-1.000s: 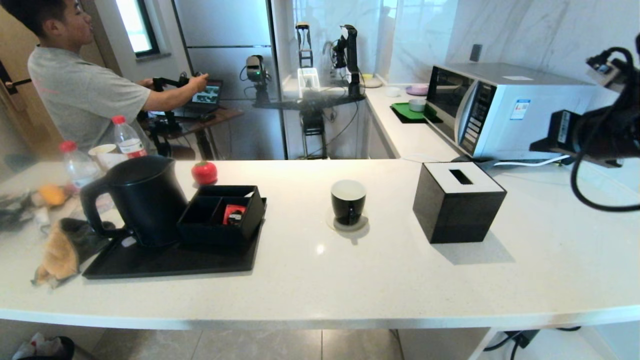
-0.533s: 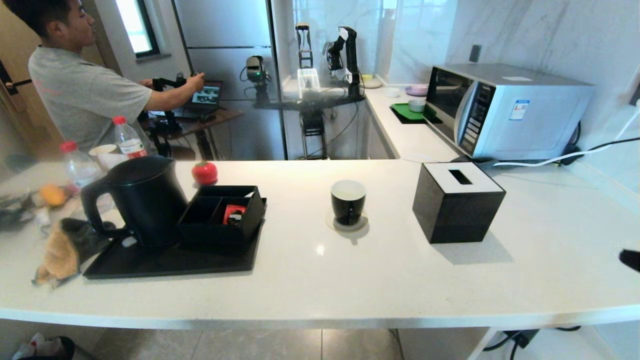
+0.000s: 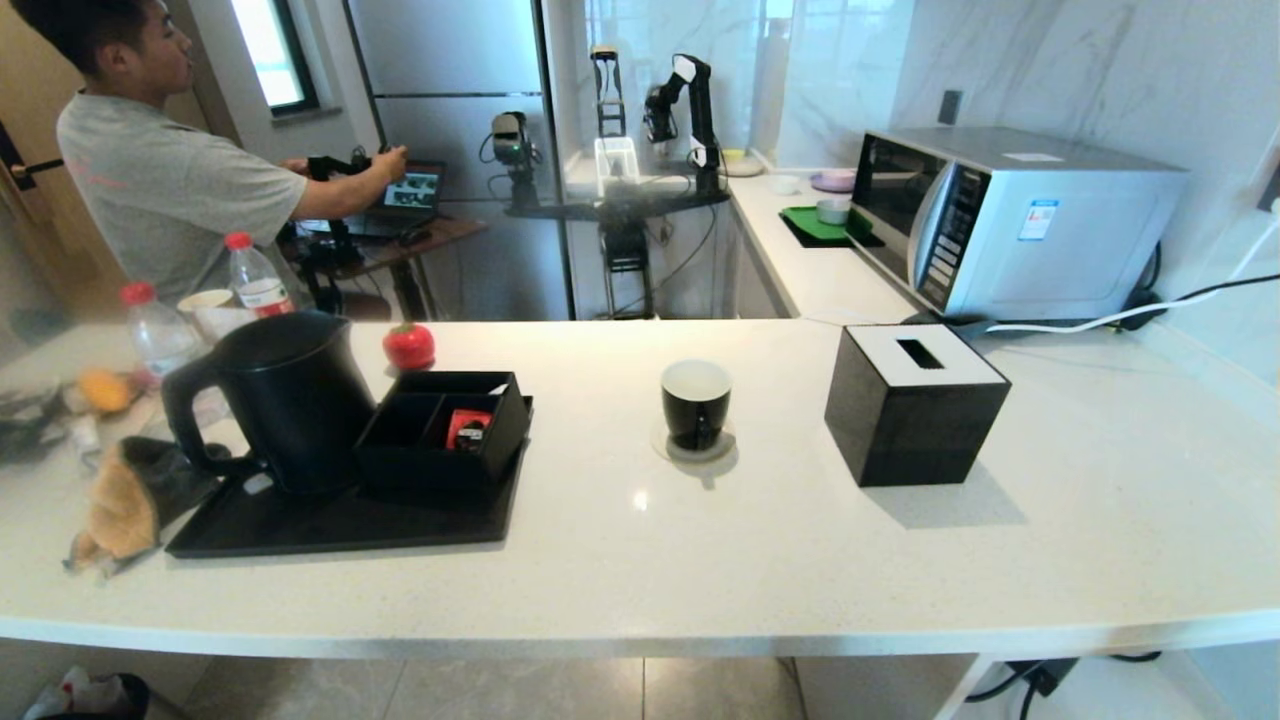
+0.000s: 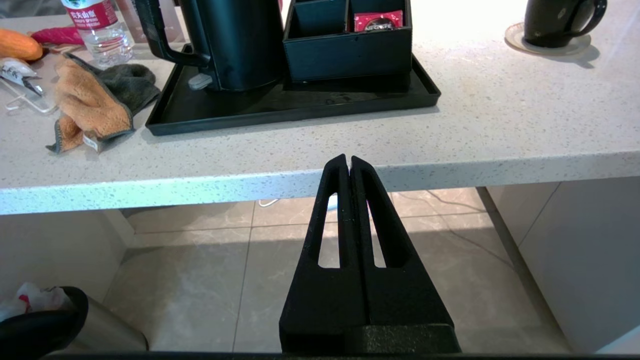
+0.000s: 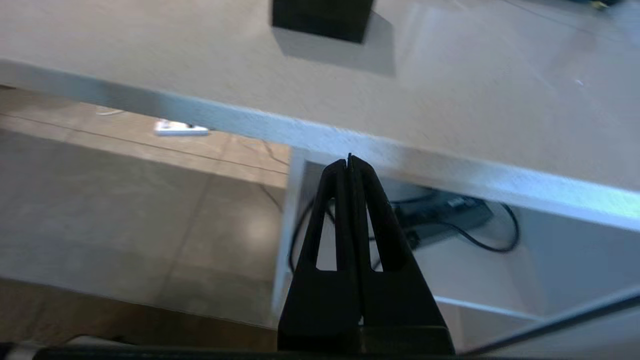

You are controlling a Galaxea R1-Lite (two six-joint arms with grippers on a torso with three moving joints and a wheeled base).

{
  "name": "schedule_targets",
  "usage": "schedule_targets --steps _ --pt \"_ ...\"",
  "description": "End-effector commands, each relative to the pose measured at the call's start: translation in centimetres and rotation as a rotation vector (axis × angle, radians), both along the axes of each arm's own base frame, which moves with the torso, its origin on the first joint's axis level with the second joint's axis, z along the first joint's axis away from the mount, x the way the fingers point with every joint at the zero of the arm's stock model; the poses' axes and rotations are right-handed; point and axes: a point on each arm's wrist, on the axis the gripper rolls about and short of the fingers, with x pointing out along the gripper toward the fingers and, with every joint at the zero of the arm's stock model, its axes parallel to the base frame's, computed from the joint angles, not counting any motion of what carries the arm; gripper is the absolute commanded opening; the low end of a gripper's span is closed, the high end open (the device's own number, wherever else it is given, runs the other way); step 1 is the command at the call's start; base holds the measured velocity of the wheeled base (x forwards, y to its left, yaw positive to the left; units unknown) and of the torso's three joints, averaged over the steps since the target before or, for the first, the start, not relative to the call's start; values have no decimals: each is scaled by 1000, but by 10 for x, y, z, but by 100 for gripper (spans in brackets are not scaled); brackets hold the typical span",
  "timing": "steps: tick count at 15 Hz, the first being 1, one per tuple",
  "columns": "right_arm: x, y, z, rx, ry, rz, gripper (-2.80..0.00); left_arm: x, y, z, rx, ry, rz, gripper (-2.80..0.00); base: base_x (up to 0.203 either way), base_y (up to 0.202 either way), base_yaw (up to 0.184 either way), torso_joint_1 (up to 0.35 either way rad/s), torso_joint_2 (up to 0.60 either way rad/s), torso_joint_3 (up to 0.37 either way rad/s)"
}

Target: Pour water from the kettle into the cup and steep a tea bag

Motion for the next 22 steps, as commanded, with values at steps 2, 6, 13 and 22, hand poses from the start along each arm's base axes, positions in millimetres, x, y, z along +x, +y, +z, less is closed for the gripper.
schedule_targets --steps 2,6,13,22 --pt "-4 0 -13 66 -32 -37 -280 0 0 0 1 0 0 -280 0 0 0 0 0 0" --pt "-3 -1 -13 90 -29 -47 -280 0 0 0 1 0 2 -280 0 0 0 0 0 0" --pt "-3 -1 -13 115 -28 -60 -280 0 0 0 1 0 0 -280 0 0 0 0 0 0" --pt "-3 -1 -13 121 -28 -62 -280 0 0 0 1 0 1 -280 0 0 0 0 0 0"
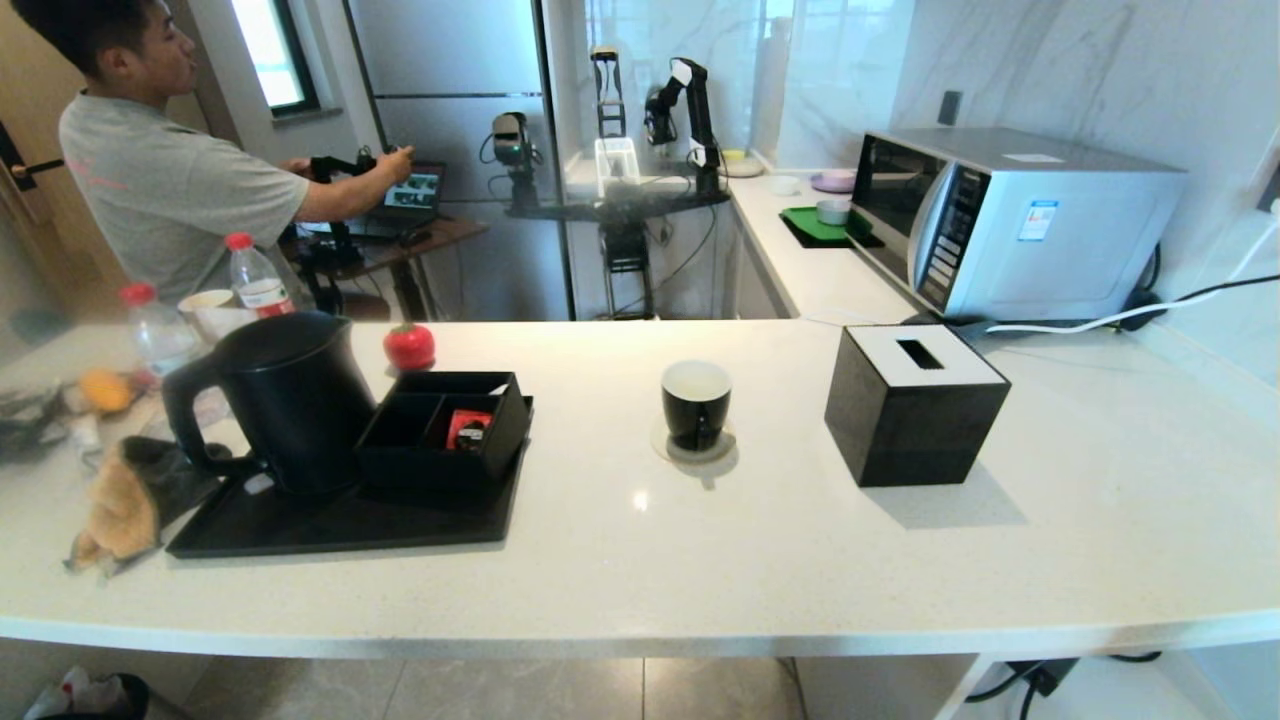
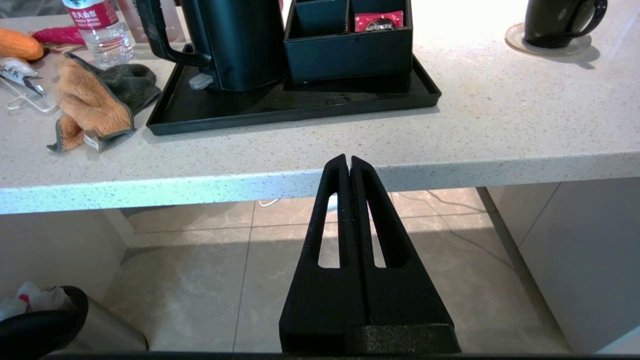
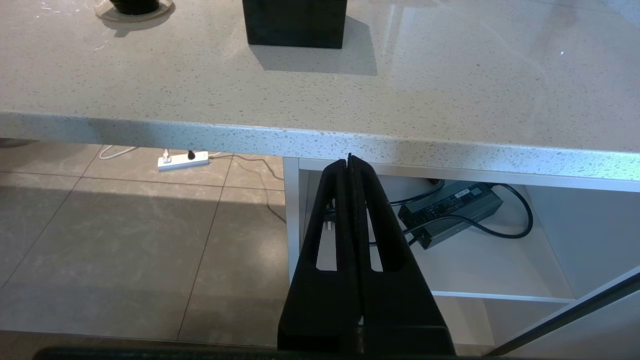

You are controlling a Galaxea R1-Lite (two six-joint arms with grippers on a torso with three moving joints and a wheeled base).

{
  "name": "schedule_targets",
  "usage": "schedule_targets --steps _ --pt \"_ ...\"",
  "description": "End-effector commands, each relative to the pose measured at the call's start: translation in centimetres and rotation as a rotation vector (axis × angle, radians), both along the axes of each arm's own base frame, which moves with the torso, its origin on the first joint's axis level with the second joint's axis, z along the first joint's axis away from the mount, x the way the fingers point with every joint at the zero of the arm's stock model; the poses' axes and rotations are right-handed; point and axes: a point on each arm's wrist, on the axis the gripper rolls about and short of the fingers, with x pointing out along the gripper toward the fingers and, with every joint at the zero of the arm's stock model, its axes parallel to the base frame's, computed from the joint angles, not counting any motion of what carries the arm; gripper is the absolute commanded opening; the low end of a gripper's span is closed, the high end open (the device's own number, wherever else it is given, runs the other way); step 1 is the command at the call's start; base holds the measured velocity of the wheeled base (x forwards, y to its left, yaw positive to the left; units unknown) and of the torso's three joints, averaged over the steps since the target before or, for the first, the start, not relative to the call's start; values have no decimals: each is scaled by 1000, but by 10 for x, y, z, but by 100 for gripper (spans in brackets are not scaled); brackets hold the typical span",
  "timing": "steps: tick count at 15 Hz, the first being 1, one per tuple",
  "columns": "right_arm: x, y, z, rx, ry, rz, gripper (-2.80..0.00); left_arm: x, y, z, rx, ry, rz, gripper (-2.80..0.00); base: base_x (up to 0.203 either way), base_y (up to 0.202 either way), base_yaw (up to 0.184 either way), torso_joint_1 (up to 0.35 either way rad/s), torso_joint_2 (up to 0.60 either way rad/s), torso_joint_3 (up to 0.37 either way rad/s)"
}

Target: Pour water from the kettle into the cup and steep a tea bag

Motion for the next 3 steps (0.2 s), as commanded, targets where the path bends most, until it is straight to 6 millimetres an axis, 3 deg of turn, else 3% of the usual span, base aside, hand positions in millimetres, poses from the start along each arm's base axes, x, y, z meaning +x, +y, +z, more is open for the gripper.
schedule_targets --steps 1,3 --pt "0 0 0 0 5 1 -280 0 0 0 1 0 1 -280 0 0 0 0 0 0" --pt "0 0 0 0 3 1 -280 0 0 0 1 0 -2 -280 0 0 0 0 0 0"
